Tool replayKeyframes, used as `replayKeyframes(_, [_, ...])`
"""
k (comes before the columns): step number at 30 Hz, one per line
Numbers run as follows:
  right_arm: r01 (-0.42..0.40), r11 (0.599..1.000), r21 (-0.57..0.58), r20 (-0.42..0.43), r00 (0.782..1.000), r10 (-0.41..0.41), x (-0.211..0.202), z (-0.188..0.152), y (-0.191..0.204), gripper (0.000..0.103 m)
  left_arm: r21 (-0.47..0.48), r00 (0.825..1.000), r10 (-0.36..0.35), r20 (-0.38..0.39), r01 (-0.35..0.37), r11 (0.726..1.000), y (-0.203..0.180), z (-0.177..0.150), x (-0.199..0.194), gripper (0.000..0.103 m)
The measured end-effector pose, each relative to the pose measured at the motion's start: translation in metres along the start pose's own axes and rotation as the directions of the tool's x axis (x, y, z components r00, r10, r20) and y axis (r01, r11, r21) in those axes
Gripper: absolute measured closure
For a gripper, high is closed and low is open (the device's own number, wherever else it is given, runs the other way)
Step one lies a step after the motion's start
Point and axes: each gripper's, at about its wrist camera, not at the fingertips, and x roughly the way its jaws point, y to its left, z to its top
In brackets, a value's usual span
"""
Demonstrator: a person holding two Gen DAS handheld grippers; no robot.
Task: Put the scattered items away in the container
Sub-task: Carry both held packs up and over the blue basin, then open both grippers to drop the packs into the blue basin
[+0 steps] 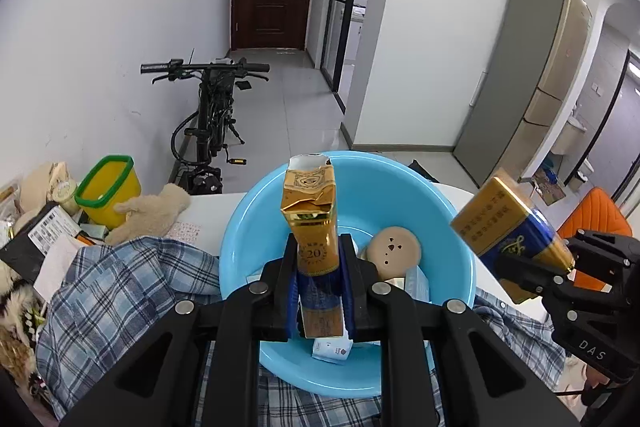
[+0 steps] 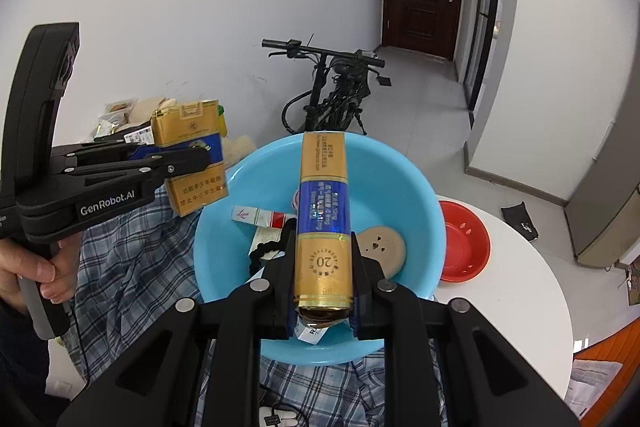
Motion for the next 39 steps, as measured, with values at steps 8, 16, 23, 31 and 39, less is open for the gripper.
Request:
replayKeyframes(8, [-0.007,0.999,0.044,-0.023,1.000,0.008,0.020,0.012,-0.017,0.086,0.007,1.000,-0.013,0.010,0.013,1.000,0.002,0.006,0.015,0.085])
replayKeyframes(16, [-0.005,0.994,0.105,-0.079,0.997,0.013,0.064,0.023,-0.040,0.086,-0.019,0.999,-0.008,-0.048,0.007,1.000,0.009,0.021,0.058,0.085])
replayKeyframes(23, [0.034,0.991,0.129,-0.166,0.986,-0.013,0.104,0.020,-0.054,0.086,-0.054,0.990,-0.016,-0.137,0.009,0.998,0.013,0.023,0.113,0.085])
replayKeyframes(31, [0.062,0.986,0.154,-0.249,0.968,-0.022,0.134,0.011,-0.063,0.086,-0.078,0.973,-0.012,-0.229,-0.006,0.997,0.016,0.019,0.160,0.085])
replayKeyframes(39, [0.071,0.987,0.145,-0.260,0.965,-0.031,0.135,0.006,-0.064,0.086,-0.067,0.974,0.000,-0.226,-0.015,0.998,0.021,0.015,0.159,0.085])
